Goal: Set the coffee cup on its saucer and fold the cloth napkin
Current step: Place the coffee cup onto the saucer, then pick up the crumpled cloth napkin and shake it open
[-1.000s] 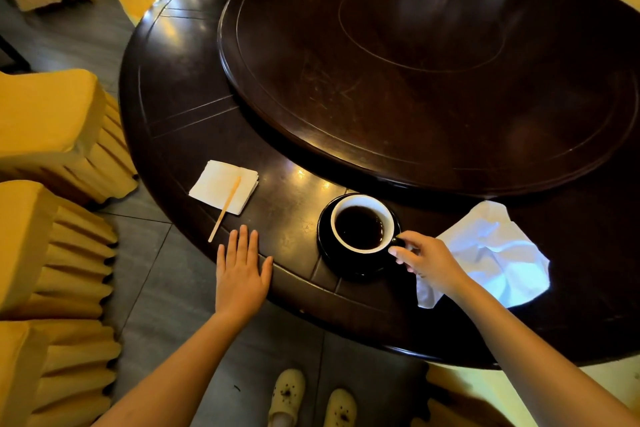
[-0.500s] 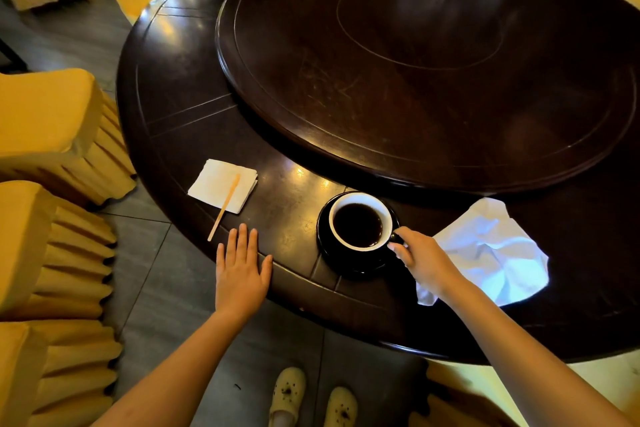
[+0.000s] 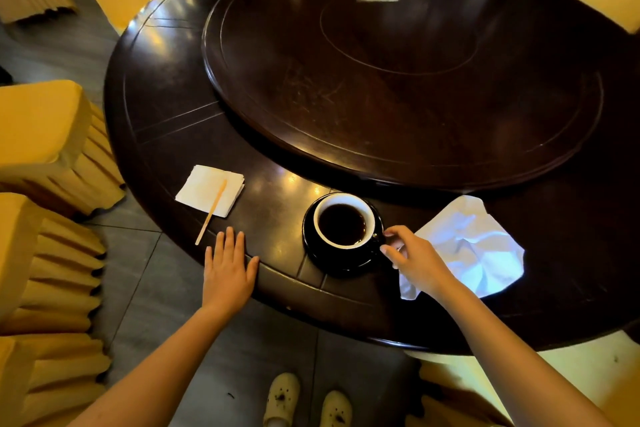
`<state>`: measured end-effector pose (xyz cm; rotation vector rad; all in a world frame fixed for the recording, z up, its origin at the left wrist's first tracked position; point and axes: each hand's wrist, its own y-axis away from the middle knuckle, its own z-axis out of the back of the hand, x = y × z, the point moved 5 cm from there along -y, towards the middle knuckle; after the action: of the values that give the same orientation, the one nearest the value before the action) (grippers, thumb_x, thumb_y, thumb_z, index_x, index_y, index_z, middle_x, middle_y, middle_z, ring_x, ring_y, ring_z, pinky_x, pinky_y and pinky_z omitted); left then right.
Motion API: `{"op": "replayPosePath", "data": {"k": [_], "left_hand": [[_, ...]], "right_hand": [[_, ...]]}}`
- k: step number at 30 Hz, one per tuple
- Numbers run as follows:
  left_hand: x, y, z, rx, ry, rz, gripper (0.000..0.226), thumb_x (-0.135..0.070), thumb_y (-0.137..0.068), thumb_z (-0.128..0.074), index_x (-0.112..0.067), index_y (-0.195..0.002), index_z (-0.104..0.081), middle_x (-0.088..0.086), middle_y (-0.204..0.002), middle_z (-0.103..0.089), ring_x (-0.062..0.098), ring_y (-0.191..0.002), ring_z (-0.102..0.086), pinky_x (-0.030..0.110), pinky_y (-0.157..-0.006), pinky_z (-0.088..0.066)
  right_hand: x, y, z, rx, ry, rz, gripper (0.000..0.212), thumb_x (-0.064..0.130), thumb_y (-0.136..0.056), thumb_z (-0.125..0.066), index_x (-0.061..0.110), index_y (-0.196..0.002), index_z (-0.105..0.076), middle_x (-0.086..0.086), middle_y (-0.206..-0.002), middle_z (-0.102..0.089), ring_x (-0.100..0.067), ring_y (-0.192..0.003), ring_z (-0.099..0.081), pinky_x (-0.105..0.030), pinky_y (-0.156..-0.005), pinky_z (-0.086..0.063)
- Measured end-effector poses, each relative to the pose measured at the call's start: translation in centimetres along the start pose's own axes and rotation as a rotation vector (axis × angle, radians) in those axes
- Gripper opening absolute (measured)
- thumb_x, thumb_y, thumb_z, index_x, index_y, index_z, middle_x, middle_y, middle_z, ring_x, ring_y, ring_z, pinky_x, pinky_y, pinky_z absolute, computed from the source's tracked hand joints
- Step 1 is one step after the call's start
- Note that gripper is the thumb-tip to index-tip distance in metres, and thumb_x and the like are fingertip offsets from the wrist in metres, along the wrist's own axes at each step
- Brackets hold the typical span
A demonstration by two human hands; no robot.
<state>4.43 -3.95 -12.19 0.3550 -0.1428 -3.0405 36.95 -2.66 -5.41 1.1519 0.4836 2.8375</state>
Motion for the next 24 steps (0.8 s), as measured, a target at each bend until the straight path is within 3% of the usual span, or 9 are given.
{"op": "replayPosePath", "data": {"k": [3, 5, 8, 11, 13, 16, 18, 21, 24], "left_hand": [[-1.0, 0.6, 0.6, -0.011, 0.078, 0.004, 0.056, -0.031, -0.094, -0.045, -0.005, -0.141, -0.028, 0.018, -0.151, -0.024, 0.031, -0.141, -0.017, 0.044, -0.114, -0.014], [-2.4, 1.6, 0.8, -0.051, 0.133, -0.036, 0.048, -0.023, -0.09, -0.055, -0.002, -0.132, -0.044, 0.021, -0.14, -0.043, 0.035, -0.132, -0.035, 0.046, -0.11, -0.026], [-6.2, 4.1, 1.2, -0.073, 0.196, -0.172, 0.035, -0.028, -0.083, -0.045, -0.004, -0.102, -0.062, 0.014, -0.101, -0.065, 0.033, -0.095, -0.06, 0.043, -0.083, -0.05], [-11.4, 6.9, 1.1, -0.007, 0.185, -0.342, 0.031, -0.032, -0.079, -0.041, -0.012, -0.086, -0.064, 0.004, -0.084, -0.063, 0.025, -0.078, -0.06, 0.035, -0.065, -0.05], [-14.7, 8.1, 0.5, 0.039, 0.195, -0.416, 0.03, -0.034, -0.08, -0.044, -0.015, -0.093, -0.063, 0.002, -0.088, -0.063, 0.023, -0.082, -0.06, 0.033, -0.067, -0.049], [-19.5, 8.9, -0.4, 0.149, 0.271, -0.458, 0.035, -0.031, -0.089, -0.047, -0.015, -0.12, -0.053, 0.003, -0.114, -0.058, 0.022, -0.108, -0.051, 0.032, -0.089, -0.041], [-22.6, 8.8, -0.5, 0.196, 0.333, -0.465, 0.041, -0.028, -0.092, -0.047, -0.015, -0.131, -0.044, 0.003, -0.129, -0.05, 0.02, -0.119, -0.042, 0.031, -0.099, -0.035], [-26.5, 7.9, -0.4, 0.194, 0.367, -0.482, 0.044, -0.022, -0.092, -0.046, -0.013, -0.134, -0.038, 0.006, -0.137, -0.042, 0.022, -0.123, -0.039, 0.032, -0.1, -0.036], [-28.8, 6.4, -0.9, 0.179, 0.317, -0.484, 0.049, -0.021, -0.091, -0.048, -0.013, -0.137, -0.033, 0.009, -0.142, -0.035, 0.026, -0.127, -0.036, 0.036, -0.101, -0.039]], "right_hand": [[-1.7, 1.3, 2.1, -0.157, -0.01, -0.018, 0.024, 0.019, -0.092, -0.053, 0.012, -0.116, -0.054, -0.005, -0.1, -0.062, -0.022, -0.091, -0.059, -0.026, -0.077, -0.044], [-3.1, 2.1, 3.8, -0.274, 0.009, -0.028, 0.022, 0.013, -0.092, -0.051, 0.011, -0.113, -0.057, -0.009, -0.109, -0.064, -0.025, -0.097, -0.059, -0.03, -0.082, -0.045], [-5.2, 3.4, 5.9, -0.407, 0.173, -0.021, 0.027, 0.008, -0.09, -0.051, 0.011, -0.117, -0.058, -0.011, -0.119, -0.061, -0.029, -0.11, -0.053, -0.036, -0.092, -0.044], [-7.5, 4.2, 5.9, -0.303, 0.306, -0.048, 0.039, 0.011, -0.087, -0.056, 0.014, -0.126, -0.053, -0.012, -0.13, -0.054, -0.032, -0.118, -0.044, -0.041, -0.099, -0.038], [-8.8, 4.9, 4.4, -0.159, 0.347, -0.082, 0.042, 0.022, -0.088, -0.058, 0.014, -0.128, -0.05, -0.011, -0.134, -0.05, -0.031, -0.12, -0.041, -0.039, -0.099, -0.036], [-9.5, 6.3, 2.5, -0.114, 0.422, -0.045, 0.047, 0.036, -0.086, -0.06, 0.014, -0.126, -0.052, -0.006, -0.136, -0.047, -0.028, -0.122, -0.043, -0.037, -0.1, -0.037], [-9.6, 7.1, 2.1, -0.19, 0.429, -0.023, 0.038, 0.031, -0.084, -0.063, 0.013, -0.117, -0.057, -0.006, -0.128, -0.053, -0.027, -0.115, -0.047, -0.036, -0.094, -0.041], [-10.0, 8.4, 1.9, -0.282, 0.428, -0.011, 0.023, 0.017, -0.078, -0.065, 0.01, -0.1, -0.063, -0.007, -0.106, -0.061, -0.029, -0.099, -0.054, -0.036, -0.079, -0.045], [-10.8, 9.8, 1.1, -0.26, 0.316, 0.006, 0.019, 0.017, -0.083, -0.06, 0.01, -0.1, -0.063, -0.006, -0.101, -0.06, -0.024, -0.098, -0.05, -0.027, -0.077, -0.041]]}}
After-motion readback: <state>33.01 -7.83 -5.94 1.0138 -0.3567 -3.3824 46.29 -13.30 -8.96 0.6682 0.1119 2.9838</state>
